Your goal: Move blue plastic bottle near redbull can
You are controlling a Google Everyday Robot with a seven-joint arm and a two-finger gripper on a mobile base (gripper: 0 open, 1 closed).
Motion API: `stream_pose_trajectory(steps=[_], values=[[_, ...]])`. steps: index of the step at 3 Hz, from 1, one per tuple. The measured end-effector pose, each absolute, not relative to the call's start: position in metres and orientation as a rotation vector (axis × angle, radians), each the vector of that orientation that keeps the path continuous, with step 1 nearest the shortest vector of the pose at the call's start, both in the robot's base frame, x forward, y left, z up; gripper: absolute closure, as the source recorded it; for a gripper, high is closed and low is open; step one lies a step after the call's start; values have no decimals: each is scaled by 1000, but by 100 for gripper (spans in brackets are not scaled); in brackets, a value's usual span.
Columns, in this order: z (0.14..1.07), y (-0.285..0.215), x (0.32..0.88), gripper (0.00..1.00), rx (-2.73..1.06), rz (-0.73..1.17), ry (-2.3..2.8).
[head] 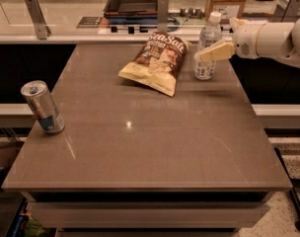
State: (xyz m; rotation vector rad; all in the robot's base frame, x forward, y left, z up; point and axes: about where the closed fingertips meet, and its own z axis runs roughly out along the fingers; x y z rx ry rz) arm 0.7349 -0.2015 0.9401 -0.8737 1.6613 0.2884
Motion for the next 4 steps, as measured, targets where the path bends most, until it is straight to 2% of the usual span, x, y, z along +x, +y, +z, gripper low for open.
stream_pose_trajectory(steps=[1, 2, 4], values=[[942, -197, 743, 0, -883, 314, 1624], [941, -195, 743, 19, -885, 316, 1624], [939, -189, 745, 65, -891, 325, 1623]])
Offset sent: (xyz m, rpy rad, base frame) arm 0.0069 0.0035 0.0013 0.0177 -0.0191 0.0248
